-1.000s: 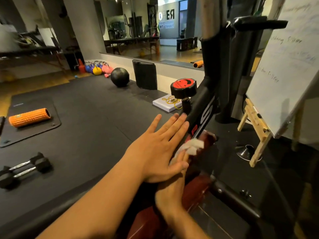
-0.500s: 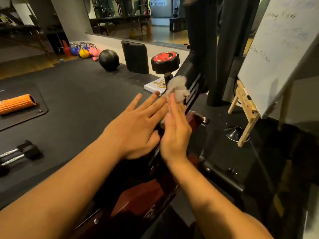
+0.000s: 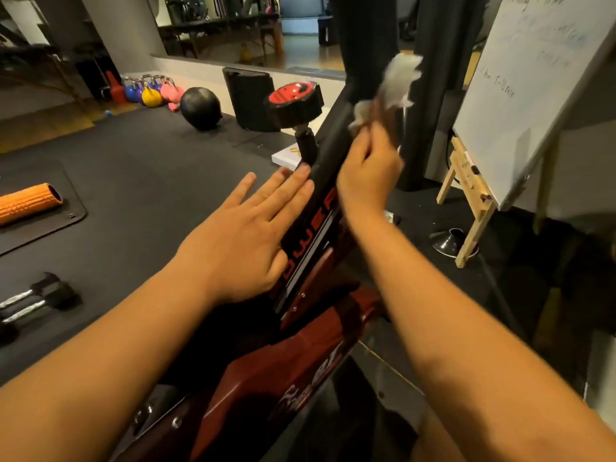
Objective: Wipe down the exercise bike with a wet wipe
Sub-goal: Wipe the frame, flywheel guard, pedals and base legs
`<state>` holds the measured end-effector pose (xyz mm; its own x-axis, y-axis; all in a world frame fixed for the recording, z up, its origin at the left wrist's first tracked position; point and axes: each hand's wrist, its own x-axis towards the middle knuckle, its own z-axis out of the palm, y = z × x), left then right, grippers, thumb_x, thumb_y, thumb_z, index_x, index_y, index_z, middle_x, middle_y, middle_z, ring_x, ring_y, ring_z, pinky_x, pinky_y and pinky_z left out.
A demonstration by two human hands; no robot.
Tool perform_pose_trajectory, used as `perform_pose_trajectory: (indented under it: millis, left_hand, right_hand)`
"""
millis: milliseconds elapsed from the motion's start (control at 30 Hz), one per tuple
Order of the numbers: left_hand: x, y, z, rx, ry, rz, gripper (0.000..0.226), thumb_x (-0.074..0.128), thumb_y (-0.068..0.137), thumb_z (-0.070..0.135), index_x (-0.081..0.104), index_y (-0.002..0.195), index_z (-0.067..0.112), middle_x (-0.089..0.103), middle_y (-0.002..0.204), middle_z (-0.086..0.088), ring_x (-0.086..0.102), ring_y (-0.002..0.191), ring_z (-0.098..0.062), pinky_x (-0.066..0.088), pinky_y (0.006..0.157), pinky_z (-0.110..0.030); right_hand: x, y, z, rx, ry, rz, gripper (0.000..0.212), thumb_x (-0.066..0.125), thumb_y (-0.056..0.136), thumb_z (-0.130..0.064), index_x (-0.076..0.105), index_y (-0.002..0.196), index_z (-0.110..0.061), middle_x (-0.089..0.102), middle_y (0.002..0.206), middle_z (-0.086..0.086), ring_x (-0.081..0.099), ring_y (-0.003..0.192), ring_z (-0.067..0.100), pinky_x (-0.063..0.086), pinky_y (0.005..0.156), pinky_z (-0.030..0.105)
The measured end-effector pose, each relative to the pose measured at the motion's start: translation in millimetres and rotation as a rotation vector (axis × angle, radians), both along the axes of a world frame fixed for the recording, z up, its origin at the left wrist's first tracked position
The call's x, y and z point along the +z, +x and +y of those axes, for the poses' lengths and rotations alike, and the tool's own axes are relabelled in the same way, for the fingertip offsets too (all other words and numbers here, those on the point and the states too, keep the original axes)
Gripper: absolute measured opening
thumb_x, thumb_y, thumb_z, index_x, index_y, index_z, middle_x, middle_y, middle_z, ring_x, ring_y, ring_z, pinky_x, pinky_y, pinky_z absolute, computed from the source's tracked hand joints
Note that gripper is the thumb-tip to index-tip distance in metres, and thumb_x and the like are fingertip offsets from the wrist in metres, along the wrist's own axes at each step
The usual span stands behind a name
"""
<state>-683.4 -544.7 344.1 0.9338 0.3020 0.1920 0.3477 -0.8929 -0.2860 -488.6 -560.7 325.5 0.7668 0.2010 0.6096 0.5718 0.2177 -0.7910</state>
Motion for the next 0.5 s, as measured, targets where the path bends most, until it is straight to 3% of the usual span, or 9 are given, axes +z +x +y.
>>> perform_pose_trajectory:
  millis: [67,133,200,267,333,400,500]
  left_hand:
    - [0,0,0,-0.001,0.002,0.004,0.083,0.025,0.082,0.037,-0.001,0.158,0.016,-0.009,0.164,-0.003,-0.002,0.152,-0.023,0.009,0.123,-0.051]
    - [1,0,0,-0.006,-0.001,0.003,0.083,0.025,0.082,0.037,-0.002,0.158,0.016,-0.01,0.164,-0.003,-0.003,0.152,-0.023,0.008,0.123,-0.051]
    - [1,0,0,-0.01,0.005,-0.005,0.082,0.027,0.082,0.037,0.003,0.158,0.015,-0.006,0.165,-0.004,0.0,0.152,-0.024,0.009,0.122,-0.051]
    - [0,0,0,-0.009,0.004,-0.011,0.082,0.025,0.082,0.037,0.002,0.158,0.015,-0.007,0.164,-0.004,-0.002,0.152,-0.024,0.007,0.122,-0.05]
    - [1,1,0,-0.008,-0.003,-0.006,0.082,0.02,0.082,0.038,-0.004,0.157,0.017,-0.014,0.164,-0.002,-0.008,0.151,-0.022,0.002,0.123,-0.049]
    - [2,1,0,0.002,-0.004,0.003,0.082,0.017,0.081,0.038,-0.008,0.157,0.018,-0.018,0.163,-0.002,-0.013,0.151,-0.021,0.0,0.123,-0.048]
    - [2,-1,0,0.012,-0.003,0.001,0.083,0.014,0.08,0.038,-0.009,0.157,0.018,-0.018,0.163,-0.002,-0.014,0.151,-0.021,-0.001,0.123,-0.049]
  right_hand:
    - [20,30,3,0.024,-0.002,0.133,0.036,0.046,0.098,-0.01,0.058,0.132,-0.015,0.058,0.134,0.003,0.054,0.117,0.01,0.045,0.101,0.024]
    - [20,31,4,0.052,-0.031,0.149,0.039,0.045,0.098,-0.015,0.055,0.136,-0.017,0.056,0.136,0.003,0.054,0.121,0.012,0.045,0.105,0.033]
    - [15,6,0,0.039,-0.021,-0.044,0.038,0.043,0.097,-0.016,0.059,0.131,-0.009,0.062,0.128,0.011,0.057,0.109,0.006,0.047,0.102,0.027]
    - [18,-7,2,0.01,0.028,-0.339,0.038,0.045,0.096,-0.01,0.057,0.131,-0.003,0.059,0.131,0.016,0.052,0.118,0.007,0.038,0.108,0.019]
    - [50,1,8,-0.026,0.096,-0.463,0.039,0.045,0.096,-0.005,0.054,0.133,0.001,0.059,0.131,0.018,0.053,0.121,0.012,0.039,0.106,0.019]
    - [82,12,15,-0.019,0.116,-0.359,0.036,0.044,0.096,-0.006,0.055,0.129,0.004,0.065,0.118,0.013,0.059,0.107,0.011,0.045,0.09,0.011]
    - [80,26,22,-0.013,0.062,-0.237,0.042,0.041,0.098,-0.023,0.057,0.133,-0.006,0.068,0.116,0.008,0.064,0.099,0.015,0.051,0.086,0.021]
